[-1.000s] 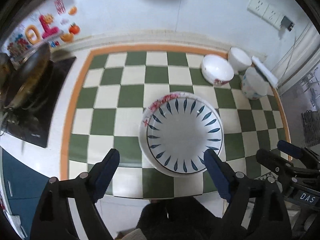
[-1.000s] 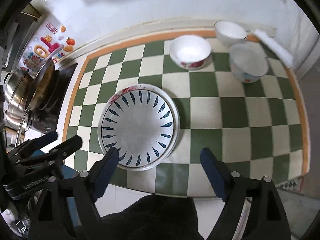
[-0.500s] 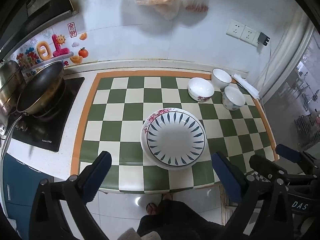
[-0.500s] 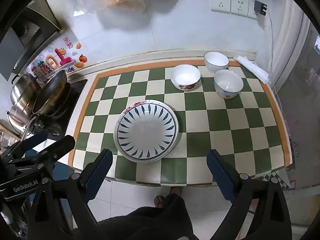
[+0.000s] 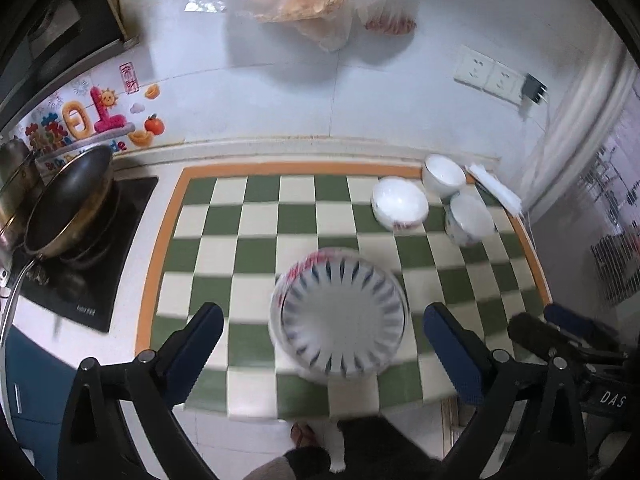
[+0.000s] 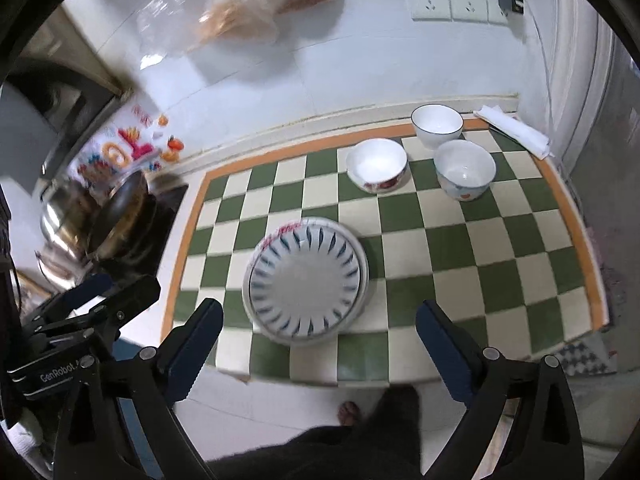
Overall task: Organize plates and bowls
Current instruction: 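Move both grippers to a plain white bowl and close on its rim, then lift the white bowl and carry it toward the polka-dot bowl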
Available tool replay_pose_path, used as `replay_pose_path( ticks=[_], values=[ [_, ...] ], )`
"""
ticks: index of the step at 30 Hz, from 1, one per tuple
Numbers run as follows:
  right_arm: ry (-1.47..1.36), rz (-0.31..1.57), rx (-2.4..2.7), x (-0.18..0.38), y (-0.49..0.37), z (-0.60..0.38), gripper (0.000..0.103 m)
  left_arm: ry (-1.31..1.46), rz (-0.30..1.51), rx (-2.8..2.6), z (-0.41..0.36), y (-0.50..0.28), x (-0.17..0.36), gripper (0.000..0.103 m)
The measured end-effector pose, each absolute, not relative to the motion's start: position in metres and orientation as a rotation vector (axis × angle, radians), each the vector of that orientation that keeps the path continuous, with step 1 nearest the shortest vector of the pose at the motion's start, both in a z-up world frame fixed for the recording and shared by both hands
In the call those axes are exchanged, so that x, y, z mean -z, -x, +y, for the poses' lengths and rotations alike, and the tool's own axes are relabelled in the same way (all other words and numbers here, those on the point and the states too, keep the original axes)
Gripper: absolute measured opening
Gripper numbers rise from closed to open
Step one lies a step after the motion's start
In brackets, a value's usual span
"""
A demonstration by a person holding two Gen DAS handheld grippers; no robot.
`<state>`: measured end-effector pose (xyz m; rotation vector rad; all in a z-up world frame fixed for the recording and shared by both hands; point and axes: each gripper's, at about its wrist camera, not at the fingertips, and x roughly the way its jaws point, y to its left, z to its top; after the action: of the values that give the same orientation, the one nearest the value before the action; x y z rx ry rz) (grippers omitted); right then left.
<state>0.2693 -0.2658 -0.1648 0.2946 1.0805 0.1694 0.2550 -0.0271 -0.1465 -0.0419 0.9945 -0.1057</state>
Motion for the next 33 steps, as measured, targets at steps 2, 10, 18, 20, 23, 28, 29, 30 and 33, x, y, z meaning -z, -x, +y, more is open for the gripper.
replay_pose_path(
  ticks=[2,10,18,20,23,28,29,30,33],
  values=[
    [-0.336,1.092,-0.166,0.177,-0.299,-0.283,0.099,0.044,1.019,0.093,-0.037,-0.289,0.155,0.103],
    [-0.37,1.191,-0.191,0.239,-0.45,-0.336,0.097,0.148,1.193,0.125,-0.076,-0.432,0.221,0.101],
    [-0.329,1.343,-0.251,0.314,-0.591,-0.363,0.084,0.239,1.386,0.104,-0.104,-0.518,0.305,0.082],
    [-0.332,1.398,-0.277,0.335,-0.614,-0.364,0.078,0.268,1.435,0.102,-0.108,-0.528,0.324,0.068],
    [-0.284,1.461,-0.298,0.362,-0.635,-0.361,0.063,0.29,1.488,0.105,-0.115,-0.536,0.343,0.05],
    [-0.214,1.555,-0.322,0.398,-0.646,-0.349,0.035,0.28,1.557,0.111,-0.127,-0.541,0.369,0.022],
    [-0.211,1.567,-0.323,0.403,-0.646,-0.347,0.024,0.283,1.563,0.119,-0.13,-0.541,0.372,0.019],
    [-0.209,1.569,-0.322,0.405,-0.645,-0.345,0.017,0.286,1.566,0.122,-0.131,-0.542,0.374,0.017],
    [-0.225,1.563,-0.308,0.409,-0.646,-0.347,0.01,0.252,1.556,0.117,-0.137,-0.54,0.372,0.016]
  ],
)
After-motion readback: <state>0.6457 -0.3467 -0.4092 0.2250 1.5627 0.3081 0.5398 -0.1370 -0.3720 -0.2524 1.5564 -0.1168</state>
